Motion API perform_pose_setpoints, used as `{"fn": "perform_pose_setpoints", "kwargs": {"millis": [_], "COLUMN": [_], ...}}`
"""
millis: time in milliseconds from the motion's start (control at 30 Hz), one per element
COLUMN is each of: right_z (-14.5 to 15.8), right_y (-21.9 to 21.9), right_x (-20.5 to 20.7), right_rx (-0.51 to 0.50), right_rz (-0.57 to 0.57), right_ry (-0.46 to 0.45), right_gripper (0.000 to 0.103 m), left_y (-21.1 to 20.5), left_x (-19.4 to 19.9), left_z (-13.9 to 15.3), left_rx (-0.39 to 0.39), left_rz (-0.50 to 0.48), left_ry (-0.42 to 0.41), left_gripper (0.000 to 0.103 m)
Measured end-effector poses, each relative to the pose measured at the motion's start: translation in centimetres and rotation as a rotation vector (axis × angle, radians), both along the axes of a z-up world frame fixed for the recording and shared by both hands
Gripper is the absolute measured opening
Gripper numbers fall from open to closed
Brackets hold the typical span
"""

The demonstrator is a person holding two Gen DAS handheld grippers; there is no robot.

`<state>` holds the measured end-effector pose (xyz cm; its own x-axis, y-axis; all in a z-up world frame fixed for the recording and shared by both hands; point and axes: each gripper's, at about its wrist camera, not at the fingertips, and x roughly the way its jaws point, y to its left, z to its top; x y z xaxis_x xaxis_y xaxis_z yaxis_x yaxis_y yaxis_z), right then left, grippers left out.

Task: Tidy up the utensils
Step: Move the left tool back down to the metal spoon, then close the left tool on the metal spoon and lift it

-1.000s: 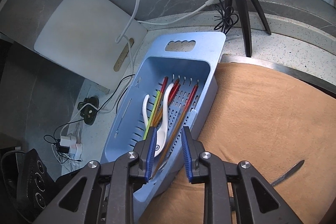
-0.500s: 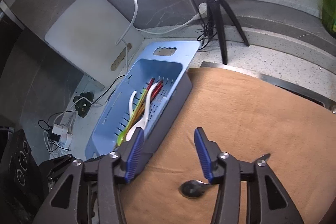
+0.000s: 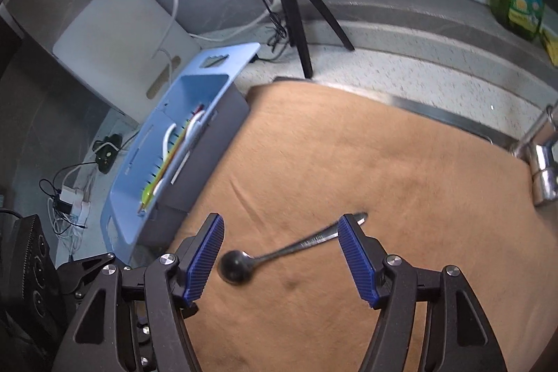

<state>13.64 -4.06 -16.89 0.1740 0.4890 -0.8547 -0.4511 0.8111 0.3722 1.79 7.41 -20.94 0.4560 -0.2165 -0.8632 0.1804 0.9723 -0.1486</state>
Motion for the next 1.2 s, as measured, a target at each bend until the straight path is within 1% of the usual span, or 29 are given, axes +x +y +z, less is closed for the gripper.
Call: {"fn": "perform_pose_setpoints", "kwargs": {"millis": [133,300,433,533,667,833,1000,1067,1133,1200], "right_z": [-1.5,-3.7,-5.4,-6.3,-7.2,-7.5,-7.9,-8.0,-8.1,-8.3], "right_y": [-1.0,-1.8,-2.1,-1.9,-1.6,-1.0,-0.5,-0.4,-0.3,-0.2], "right_x": [-0.1,0.3,0.8,1.0,1.3,1.7,2.1,2.2,2.3,2.5], "right_rx": [0.027,0.06,0.082,0.083,0.095,0.095,0.093,0.09,0.079,0.07], "right_rz": [-0.035,-0.098,-0.137,-0.152,-0.177,-0.19,-0.209,-0.215,-0.222,-0.228], "right_ry": [0.072,0.171,0.248,0.285,0.331,0.337,0.349,0.347,0.342,0.34], "right_gripper": [0.064,0.063,0.054,0.05,0.047,0.041,0.039,0.037,0.03,0.027], "left_y": [-0.7,-0.6,-0.3,-0.3,-0.1,-0.1,-0.2,-0.2,-0.4,-0.6], "left_x": [1.0,2.2,2.8,3.2,3.6,4.0,4.4,4.5,3.9,3.8], "left_z": [-1.2,-2.6,-3.3,-3.6,-3.8,-4.2,-4.5,-4.7,-4.6,-4.6], "left_rx": [0.013,0.013,0.011,0.02,0.028,0.031,0.029,0.028,0.035,0.041], "left_rz": [-0.018,-0.013,-0.008,-0.006,-0.005,-0.013,-0.02,-0.019,-0.023,-0.03], "left_ry": [0.024,0.052,0.067,0.07,0.073,0.076,0.072,0.067,0.061,0.055], "left_gripper": [0.038,0.039,0.039,0.039,0.039,0.039,0.039,0.039,0.039,0.038]}}
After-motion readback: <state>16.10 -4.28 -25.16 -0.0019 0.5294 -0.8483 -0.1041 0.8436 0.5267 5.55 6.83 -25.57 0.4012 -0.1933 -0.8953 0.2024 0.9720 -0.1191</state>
